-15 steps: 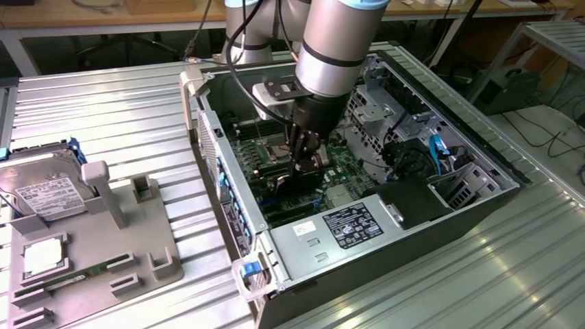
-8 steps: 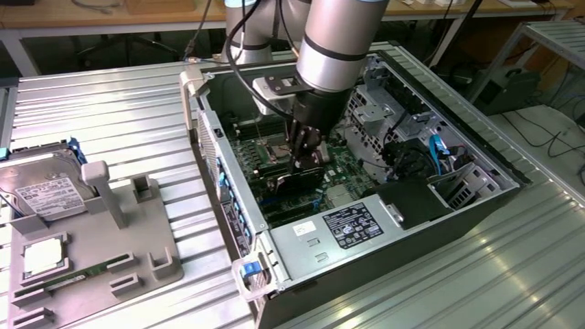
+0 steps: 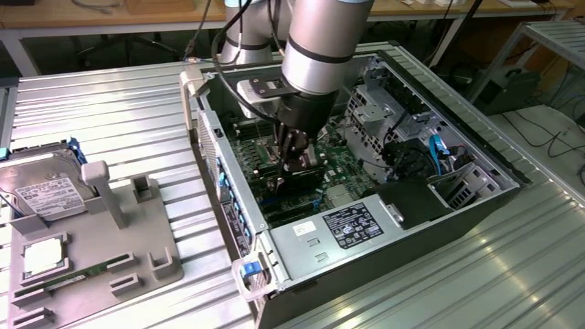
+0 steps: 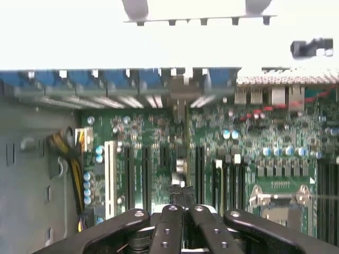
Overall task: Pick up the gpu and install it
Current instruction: 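Press down on the gpu until it lock into place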
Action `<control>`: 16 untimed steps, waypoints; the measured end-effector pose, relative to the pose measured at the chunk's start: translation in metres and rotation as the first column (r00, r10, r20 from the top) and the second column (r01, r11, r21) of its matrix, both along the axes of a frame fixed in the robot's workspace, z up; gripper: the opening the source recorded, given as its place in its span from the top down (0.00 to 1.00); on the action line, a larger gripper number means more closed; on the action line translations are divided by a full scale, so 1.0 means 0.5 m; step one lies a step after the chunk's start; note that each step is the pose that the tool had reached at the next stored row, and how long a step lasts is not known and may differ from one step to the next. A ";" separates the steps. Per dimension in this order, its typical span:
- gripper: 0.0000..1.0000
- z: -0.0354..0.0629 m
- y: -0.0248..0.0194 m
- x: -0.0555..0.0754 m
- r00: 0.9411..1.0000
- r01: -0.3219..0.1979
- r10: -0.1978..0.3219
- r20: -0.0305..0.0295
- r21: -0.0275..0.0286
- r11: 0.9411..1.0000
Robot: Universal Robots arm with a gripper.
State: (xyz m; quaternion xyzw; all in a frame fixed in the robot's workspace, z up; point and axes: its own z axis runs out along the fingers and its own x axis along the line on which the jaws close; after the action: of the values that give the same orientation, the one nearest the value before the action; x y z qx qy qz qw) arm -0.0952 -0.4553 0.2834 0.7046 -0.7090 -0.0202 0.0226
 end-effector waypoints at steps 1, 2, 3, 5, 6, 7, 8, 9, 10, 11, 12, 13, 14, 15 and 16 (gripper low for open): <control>0.89 0.000 0.0006 -0.006 1.000 0.000 0.000 0.000 0.000 1.000; 0.89 -0.001 0.0020 -0.011 1.000 0.000 0.000 0.000 0.000 1.000; 0.89 0.000 0.0034 -0.013 1.000 0.000 0.000 0.000 0.000 1.000; 0.89 -0.001 0.0049 -0.020 1.000 0.000 0.000 0.000 0.000 1.000; 0.89 -0.001 0.0053 -0.029 1.000 0.000 0.000 0.000 0.000 1.000; 0.89 -0.001 0.0053 -0.034 1.000 0.000 0.000 0.000 0.000 1.000; 0.89 -0.001 0.0054 -0.036 1.000 0.000 0.000 0.000 0.000 1.000; 0.89 -0.001 0.0054 -0.036 1.000 0.000 0.000 0.000 0.000 1.000; 0.89 0.000 0.0053 -0.037 1.000 0.000 0.000 0.000 0.000 1.000; 0.89 0.001 0.0052 -0.037 1.000 0.000 0.000 -0.001 0.000 1.000; 0.89 0.003 0.0053 -0.037 1.000 0.000 0.000 -0.002 0.000 1.000; 0.89 0.004 0.0053 -0.037 1.000 0.000 0.000 -0.005 0.000 1.000; 0.89 0.004 0.0054 -0.037 1.000 0.000 0.000 -0.009 0.000 1.000; 0.89 0.005 0.0054 -0.037 1.000 -0.001 0.001 -0.016 0.000 1.000; 0.89 0.006 0.0053 -0.037 1.000 -0.001 0.001 -0.023 0.000 1.000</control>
State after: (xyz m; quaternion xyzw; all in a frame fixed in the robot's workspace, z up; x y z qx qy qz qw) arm -0.1137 -0.4527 0.2861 0.7045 -0.7084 -0.0285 0.0309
